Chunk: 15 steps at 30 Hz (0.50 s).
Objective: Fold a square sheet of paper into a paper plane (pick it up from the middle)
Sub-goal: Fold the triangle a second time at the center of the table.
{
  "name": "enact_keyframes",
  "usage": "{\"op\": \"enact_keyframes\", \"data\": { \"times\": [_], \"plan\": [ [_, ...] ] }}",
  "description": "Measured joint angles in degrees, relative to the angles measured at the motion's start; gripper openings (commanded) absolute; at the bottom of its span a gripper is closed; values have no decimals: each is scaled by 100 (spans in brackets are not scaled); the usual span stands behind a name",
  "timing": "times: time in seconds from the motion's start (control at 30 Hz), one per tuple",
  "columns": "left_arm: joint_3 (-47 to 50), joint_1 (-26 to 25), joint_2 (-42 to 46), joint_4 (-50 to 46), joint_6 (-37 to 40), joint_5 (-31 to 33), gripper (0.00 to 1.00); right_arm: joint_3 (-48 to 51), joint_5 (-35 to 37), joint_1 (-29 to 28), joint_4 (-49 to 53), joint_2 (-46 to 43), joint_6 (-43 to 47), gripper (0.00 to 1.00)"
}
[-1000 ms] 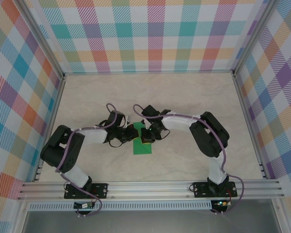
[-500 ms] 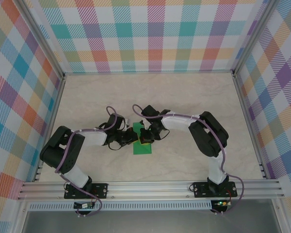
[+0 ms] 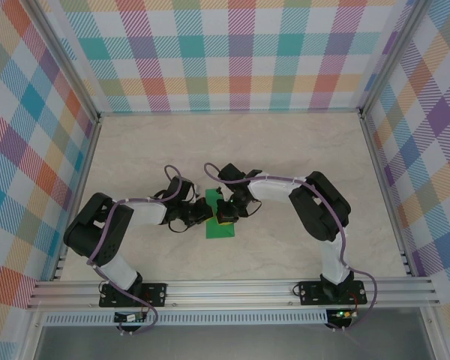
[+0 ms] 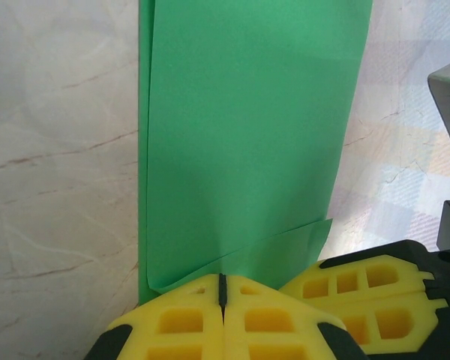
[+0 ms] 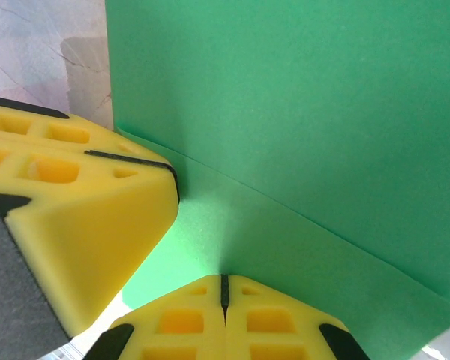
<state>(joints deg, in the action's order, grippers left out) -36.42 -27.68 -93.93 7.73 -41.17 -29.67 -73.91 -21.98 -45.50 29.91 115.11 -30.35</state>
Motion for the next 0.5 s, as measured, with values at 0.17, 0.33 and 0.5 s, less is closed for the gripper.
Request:
{"op": "enact_keyframes", "data": {
  "times": [0.17, 0.33, 0.5],
  "plan": [
    [0, -2, 0, 83, -26, -50, 0, -42, -2, 0, 61, 26, 68, 3],
    [-2, -17, -39, 111, -42, 7, 0, -39, -4, 0, 63, 26, 122, 3],
    [-66, -33, -85, -24, -44, 92, 0, 101, -48, 7, -68, -28, 188, 3]
  ]
}}
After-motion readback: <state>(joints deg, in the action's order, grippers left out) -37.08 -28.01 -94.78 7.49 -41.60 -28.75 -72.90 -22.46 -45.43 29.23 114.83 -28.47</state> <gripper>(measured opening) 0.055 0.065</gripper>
